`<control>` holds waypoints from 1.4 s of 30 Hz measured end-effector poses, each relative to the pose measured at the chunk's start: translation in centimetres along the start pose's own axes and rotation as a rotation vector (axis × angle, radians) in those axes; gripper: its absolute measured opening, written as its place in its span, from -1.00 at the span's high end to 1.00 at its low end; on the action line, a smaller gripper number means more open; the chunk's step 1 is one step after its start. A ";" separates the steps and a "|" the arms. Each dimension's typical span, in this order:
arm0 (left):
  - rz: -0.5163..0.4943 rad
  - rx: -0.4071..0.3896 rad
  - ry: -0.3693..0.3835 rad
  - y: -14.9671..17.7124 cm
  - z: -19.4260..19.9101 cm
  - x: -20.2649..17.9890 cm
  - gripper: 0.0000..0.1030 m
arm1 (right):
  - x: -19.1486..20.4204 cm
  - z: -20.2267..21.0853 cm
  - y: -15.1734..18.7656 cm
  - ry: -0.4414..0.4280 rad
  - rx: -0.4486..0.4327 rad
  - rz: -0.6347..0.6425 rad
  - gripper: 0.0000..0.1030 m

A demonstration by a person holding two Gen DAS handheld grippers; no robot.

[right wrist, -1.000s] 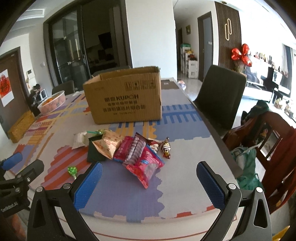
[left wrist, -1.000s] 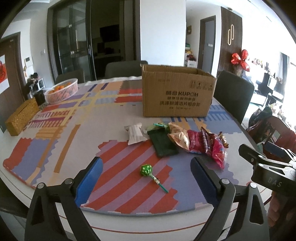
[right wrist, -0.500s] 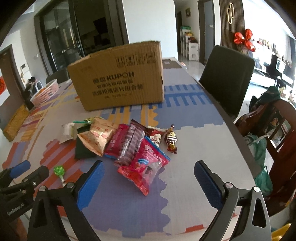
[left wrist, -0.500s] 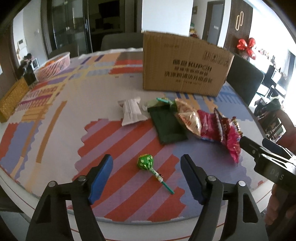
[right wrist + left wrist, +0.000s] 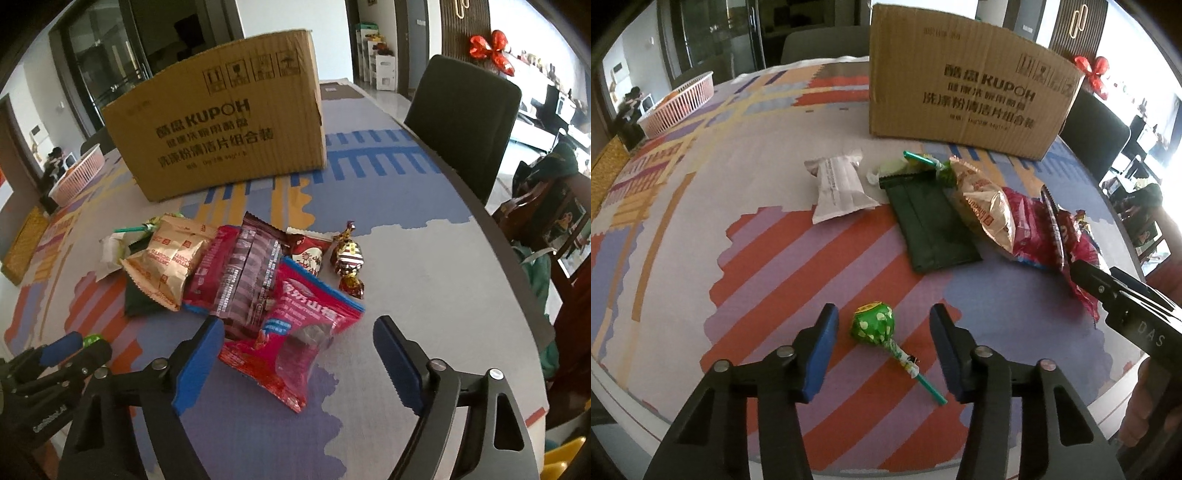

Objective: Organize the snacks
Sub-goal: 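Grasp the green lollipop with the left gripper while the right grasps the red hawthorn bag, then carry both snacks over the cardboard box and open both grippers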

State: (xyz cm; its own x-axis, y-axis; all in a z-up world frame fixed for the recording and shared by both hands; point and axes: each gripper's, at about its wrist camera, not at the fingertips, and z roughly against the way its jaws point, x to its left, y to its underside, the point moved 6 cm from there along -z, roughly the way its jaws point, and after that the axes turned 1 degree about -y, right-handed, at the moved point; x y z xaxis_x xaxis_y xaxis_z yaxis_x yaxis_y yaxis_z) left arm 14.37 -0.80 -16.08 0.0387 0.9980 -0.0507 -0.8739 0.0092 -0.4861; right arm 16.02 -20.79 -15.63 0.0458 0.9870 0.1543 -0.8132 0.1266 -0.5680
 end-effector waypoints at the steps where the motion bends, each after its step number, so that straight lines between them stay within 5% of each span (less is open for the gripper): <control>1: -0.001 0.004 0.000 -0.1 -0.1 0.0 0.11 | 0.0 -0.2 0.0 -0.003 0.007 -0.002 -0.54; 8: -0.010 0.025 0.006 -0.2 -0.9 -0.3 0.46 | -0.3 -1.1 0.1 -0.009 0.040 -0.016 -0.19; 13: -0.011 0.021 0.017 -0.3 -1.0 -0.4 0.50 | -0.1 -1.2 0.2 -0.007 0.060 0.012 0.20; 24: -0.039 -0.027 0.056 -0.8 0.9 -1.5 0.50 | 0.3 0.1 0.5 -0.015 0.054 0.046 0.31; 42: -0.086 -0.186 0.066 -5.1 6.1 -2.9 0.50 | 3.1 5.0 -3.4 -0.102 -0.091 0.135 0.31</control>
State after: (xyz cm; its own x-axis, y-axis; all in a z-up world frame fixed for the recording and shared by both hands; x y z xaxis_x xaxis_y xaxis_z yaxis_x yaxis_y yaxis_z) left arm 15.77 -3.36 -8.12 0.1460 0.9877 -0.0558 -0.7614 0.0761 -0.6438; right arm 16.03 -18.71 -9.13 -0.1231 0.9811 0.1496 -0.7517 0.0063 -0.6595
